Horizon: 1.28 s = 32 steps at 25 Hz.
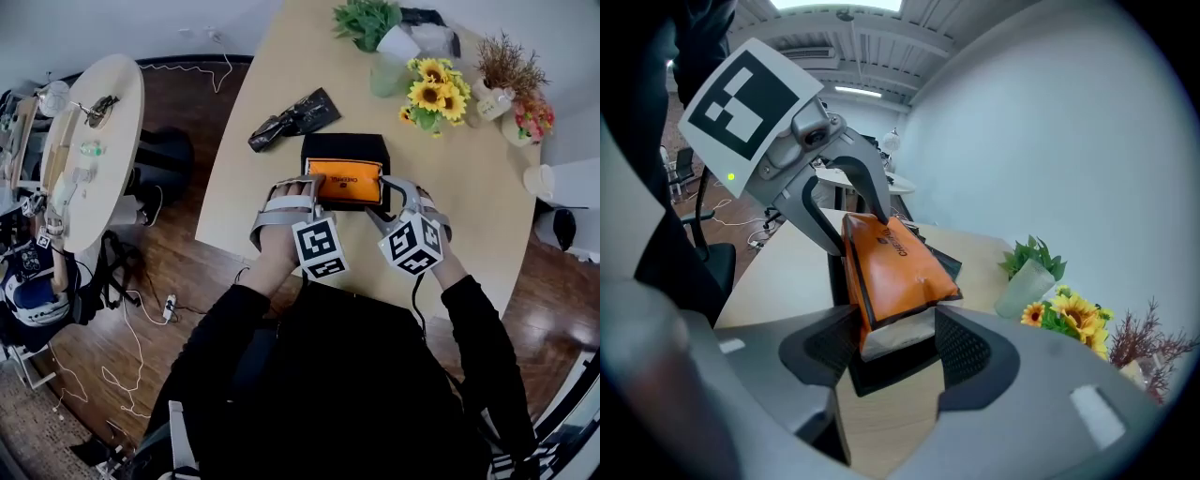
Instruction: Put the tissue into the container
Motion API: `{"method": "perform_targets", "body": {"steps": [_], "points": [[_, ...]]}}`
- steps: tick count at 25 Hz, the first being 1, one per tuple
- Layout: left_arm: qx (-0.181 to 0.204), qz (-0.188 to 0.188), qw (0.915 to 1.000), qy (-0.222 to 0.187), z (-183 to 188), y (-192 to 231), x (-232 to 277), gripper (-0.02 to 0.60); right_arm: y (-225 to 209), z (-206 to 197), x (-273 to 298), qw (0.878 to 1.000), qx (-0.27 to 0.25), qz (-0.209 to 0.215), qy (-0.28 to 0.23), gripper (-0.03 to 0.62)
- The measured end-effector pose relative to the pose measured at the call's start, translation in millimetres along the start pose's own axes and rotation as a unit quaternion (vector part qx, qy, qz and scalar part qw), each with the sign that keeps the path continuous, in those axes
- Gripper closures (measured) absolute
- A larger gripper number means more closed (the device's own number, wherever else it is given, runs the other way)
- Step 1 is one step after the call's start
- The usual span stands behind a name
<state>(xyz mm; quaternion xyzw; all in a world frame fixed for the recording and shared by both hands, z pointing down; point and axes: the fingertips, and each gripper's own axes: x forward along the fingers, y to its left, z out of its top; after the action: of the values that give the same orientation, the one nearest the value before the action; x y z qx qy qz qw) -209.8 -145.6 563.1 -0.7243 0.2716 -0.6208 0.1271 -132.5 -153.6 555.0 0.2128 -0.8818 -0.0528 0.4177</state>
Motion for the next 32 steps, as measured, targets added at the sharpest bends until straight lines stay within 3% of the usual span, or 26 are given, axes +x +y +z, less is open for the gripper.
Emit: {"method": "perform_targets", "body": {"steps": [15, 24, 32], "points": [[-0.001, -0.045, 0.9986, 0.028, -5.2, -6.2, 22.5, 0.345, -1.2, -14.4, 26.9, 0.997, 0.011, 0.068, 0.047, 0.327], [-0.029, -0.026, 0.999, 0.02, -7.8, 2.9, 6.3, 0.327, -5.6, -16.4, 17.6, 0.998, -0.01, 0.04, 0.047, 0.307], [-0.077, -0.019, 0.9968, 0.002, -12.6, 1.0, -2.8, 0.327, -15.8, -2.1, -4.9, 1.0, 0.01, 0.014, 0.015, 0.318]]}}
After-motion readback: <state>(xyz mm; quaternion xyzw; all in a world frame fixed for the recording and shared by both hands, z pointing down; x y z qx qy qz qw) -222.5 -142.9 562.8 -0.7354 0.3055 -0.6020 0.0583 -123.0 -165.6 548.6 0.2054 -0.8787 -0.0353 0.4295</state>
